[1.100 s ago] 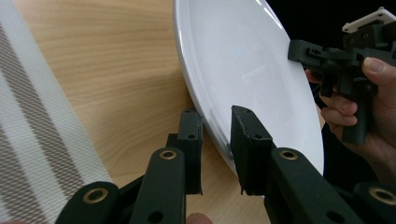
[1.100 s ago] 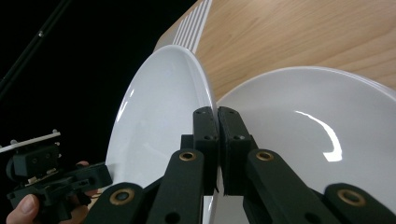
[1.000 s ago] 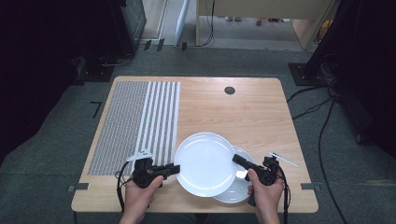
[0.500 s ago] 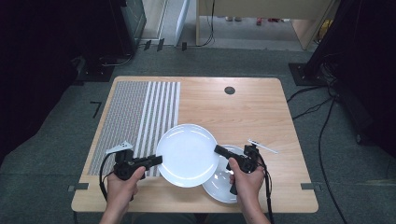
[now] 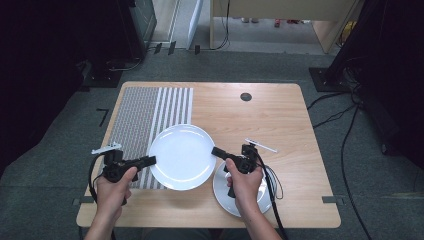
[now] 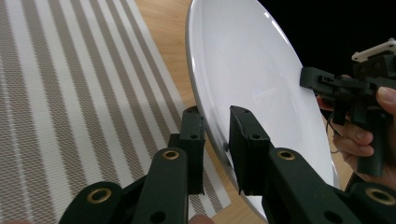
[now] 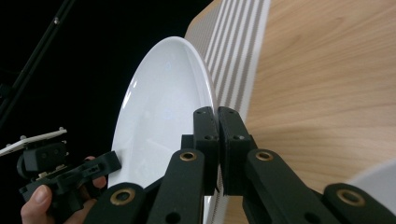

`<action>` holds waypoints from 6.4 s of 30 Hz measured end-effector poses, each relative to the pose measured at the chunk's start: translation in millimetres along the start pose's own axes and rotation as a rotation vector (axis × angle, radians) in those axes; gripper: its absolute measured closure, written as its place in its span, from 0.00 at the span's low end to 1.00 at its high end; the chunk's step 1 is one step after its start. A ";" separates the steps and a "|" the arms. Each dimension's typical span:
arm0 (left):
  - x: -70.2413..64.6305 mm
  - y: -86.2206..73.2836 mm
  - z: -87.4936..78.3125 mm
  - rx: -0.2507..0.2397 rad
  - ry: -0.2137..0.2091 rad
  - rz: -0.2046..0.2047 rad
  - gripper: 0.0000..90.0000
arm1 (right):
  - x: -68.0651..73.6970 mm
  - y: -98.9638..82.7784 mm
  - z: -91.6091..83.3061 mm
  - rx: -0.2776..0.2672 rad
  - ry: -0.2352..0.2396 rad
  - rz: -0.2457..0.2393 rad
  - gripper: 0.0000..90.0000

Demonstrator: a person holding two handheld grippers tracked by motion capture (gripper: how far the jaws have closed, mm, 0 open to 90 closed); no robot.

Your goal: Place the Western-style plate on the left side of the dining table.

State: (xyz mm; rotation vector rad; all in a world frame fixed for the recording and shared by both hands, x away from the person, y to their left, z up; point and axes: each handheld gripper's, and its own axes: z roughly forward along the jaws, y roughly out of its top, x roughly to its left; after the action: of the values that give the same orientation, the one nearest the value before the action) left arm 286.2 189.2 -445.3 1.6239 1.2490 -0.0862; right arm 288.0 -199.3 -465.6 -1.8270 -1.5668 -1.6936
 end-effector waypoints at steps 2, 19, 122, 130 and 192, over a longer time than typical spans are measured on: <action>5.2 3.8 -3.6 -0.004 0.012 -0.007 0.86 | 5.8 1.9 8.2 0.010 0.001 -0.007 0.98; 48.8 30.9 -25.8 -0.018 0.092 -0.084 0.87 | 26.5 9.9 73.5 0.062 0.002 0.004 0.98; 134.7 78.9 -6.7 -0.134 0.304 -0.164 0.22 | 0.0 60.7 188.2 0.094 -0.161 -0.174 0.43; 120.8 50.6 -21.9 -0.147 0.287 -0.104 0.21 | 19.4 63.3 159.8 0.104 -0.089 -0.255 0.40; 61.7 -73.2 -26.4 0.059 0.601 0.322 0.10 | -84.4 51.4 -108.7 -0.045 -0.148 -0.342 0.30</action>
State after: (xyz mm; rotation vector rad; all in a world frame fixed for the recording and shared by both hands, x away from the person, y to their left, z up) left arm 247.0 244.1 -518.2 1.9585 1.4066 0.6102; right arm 280.3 -345.7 -474.0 -1.8250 -2.0163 -1.7740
